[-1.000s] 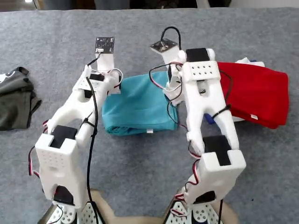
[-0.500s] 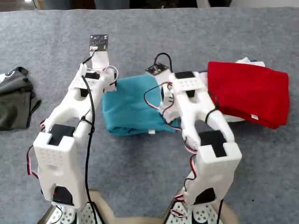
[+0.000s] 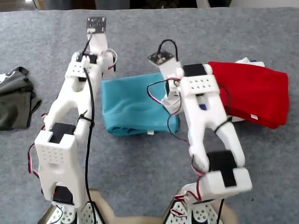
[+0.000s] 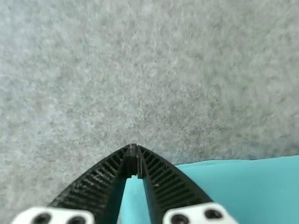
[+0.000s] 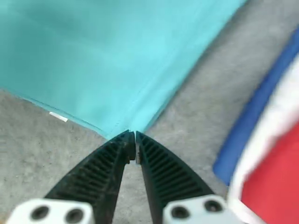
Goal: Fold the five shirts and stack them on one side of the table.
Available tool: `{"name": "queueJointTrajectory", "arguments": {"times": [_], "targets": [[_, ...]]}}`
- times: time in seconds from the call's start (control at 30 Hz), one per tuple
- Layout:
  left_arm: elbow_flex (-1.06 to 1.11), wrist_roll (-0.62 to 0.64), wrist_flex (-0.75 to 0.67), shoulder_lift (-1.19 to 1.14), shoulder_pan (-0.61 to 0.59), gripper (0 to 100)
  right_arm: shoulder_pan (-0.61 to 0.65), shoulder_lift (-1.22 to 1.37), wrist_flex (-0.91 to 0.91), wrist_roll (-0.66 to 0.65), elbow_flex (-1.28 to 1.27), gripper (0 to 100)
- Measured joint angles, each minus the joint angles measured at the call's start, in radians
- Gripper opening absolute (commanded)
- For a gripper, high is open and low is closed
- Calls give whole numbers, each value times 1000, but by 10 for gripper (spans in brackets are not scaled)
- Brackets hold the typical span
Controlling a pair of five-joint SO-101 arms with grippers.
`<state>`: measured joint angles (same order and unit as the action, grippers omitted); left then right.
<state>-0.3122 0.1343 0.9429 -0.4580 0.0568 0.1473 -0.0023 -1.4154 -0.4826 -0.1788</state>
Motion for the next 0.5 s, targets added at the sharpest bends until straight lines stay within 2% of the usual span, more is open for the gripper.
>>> {"name": "queueJointTrajectory", "arguments": {"times": [0.17,0.27,0.4,0.5], "targets": [[-123,-123,187,3,0,27,0,-86,49,0,15,14],[-112,-144,249,57,-2,27,0,-81,120,0,72,15],[44,-153,252,233,-3,27,0,0,178,0,163,15],[264,-153,158,390,0,29,0,97,198,0,247,15]]}}
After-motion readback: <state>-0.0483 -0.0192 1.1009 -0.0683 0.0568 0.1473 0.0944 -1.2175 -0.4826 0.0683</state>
